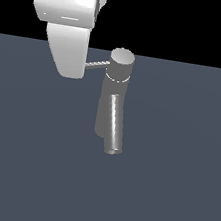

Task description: Turn on the faucet by rotating a designated handle.

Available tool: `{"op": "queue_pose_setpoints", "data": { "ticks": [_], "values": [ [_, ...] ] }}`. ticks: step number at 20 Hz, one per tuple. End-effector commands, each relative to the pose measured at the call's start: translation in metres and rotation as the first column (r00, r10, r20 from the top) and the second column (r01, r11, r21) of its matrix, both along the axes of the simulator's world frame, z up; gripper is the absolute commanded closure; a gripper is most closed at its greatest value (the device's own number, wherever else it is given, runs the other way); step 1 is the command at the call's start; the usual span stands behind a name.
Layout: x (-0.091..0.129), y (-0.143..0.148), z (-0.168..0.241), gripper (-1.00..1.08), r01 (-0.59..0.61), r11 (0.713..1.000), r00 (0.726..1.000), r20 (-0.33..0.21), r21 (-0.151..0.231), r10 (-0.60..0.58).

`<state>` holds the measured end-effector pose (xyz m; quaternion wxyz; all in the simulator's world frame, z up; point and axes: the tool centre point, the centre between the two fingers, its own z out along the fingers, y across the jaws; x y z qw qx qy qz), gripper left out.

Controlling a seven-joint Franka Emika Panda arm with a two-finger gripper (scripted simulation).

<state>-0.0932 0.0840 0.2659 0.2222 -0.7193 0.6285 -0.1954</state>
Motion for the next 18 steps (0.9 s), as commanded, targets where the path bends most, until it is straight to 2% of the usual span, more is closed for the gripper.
{"op": "queue_pose_setpoints", "data": {
  "ticks": [1,6,8,18],
  "values": [
    [-0.008,-0.005,-0.007,1.08,0.009,1.000,1.000,-0.007,-0.002,-0.009],
    [-0.018,-0.005,-0.013,1.08,0.009,1.000,1.000,-0.007,-0.002,-0.009],
    [-0.014,0.001,-0.009,1.08,-0.002,1.000,1.000,0.001,-0.001,0.002],
    [-0.023,-0.011,-0.016,1.08,0.000,1.000,1.000,-0.001,-0.001,0.000]
  ]
}}
